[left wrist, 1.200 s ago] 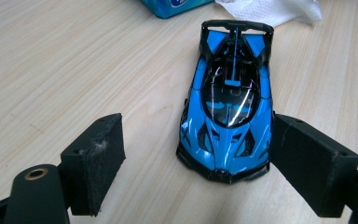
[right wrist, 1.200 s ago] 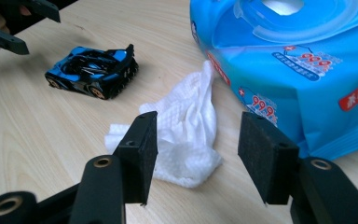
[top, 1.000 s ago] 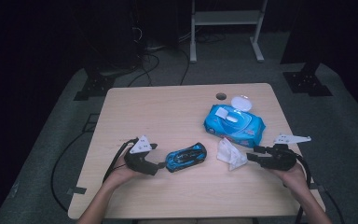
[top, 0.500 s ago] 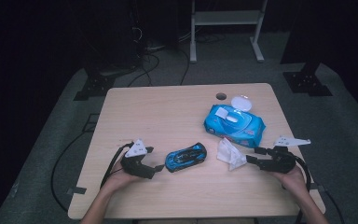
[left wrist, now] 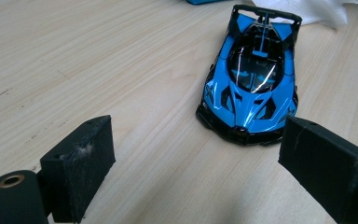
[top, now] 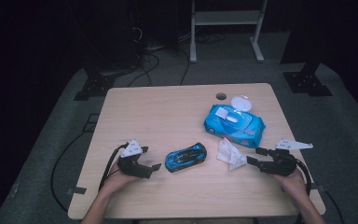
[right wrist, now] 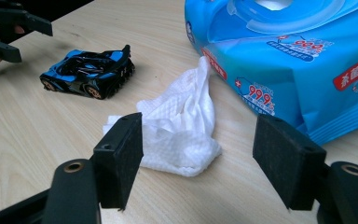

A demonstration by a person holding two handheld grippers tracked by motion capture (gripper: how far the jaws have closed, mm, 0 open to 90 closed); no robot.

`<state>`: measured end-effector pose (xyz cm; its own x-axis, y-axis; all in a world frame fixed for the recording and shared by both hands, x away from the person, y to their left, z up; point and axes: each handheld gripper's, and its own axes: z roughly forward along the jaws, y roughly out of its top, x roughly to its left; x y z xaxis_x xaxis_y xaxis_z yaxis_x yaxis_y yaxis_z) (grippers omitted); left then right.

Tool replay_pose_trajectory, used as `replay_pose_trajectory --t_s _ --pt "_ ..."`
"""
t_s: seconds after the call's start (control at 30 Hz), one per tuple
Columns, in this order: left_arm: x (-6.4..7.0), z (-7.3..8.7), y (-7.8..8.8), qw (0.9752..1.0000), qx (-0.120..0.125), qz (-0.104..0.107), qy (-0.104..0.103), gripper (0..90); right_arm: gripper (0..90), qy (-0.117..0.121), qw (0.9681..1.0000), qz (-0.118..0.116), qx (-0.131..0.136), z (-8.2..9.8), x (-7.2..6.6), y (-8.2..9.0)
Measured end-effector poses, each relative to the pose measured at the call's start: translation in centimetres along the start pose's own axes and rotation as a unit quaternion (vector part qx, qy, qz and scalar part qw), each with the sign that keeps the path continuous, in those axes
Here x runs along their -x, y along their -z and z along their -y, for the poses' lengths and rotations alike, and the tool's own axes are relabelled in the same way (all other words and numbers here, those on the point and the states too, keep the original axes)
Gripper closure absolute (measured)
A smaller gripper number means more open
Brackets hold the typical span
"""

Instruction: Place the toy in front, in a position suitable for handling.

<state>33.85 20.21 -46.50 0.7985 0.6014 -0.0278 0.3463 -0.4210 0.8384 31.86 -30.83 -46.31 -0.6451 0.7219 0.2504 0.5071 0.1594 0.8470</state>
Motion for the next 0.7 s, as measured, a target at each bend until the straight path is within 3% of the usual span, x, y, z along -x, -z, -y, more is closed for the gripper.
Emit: replay_pose_trajectory --t_s 0.23,0.7 --pt "-0.30 0.08 0.18 1.0000 0.008 -0.002 0.005 9.6 32.0 0.004 0.9999 -0.003 -0.009 0.03 -0.18 -0.48" --pt "-0.47 -0.03 0.61 0.9996 0.026 0.000 0.008 9.5 31.9 0.001 1.0000 -0.007 0.005 -0.07 -0.18 -0.25"
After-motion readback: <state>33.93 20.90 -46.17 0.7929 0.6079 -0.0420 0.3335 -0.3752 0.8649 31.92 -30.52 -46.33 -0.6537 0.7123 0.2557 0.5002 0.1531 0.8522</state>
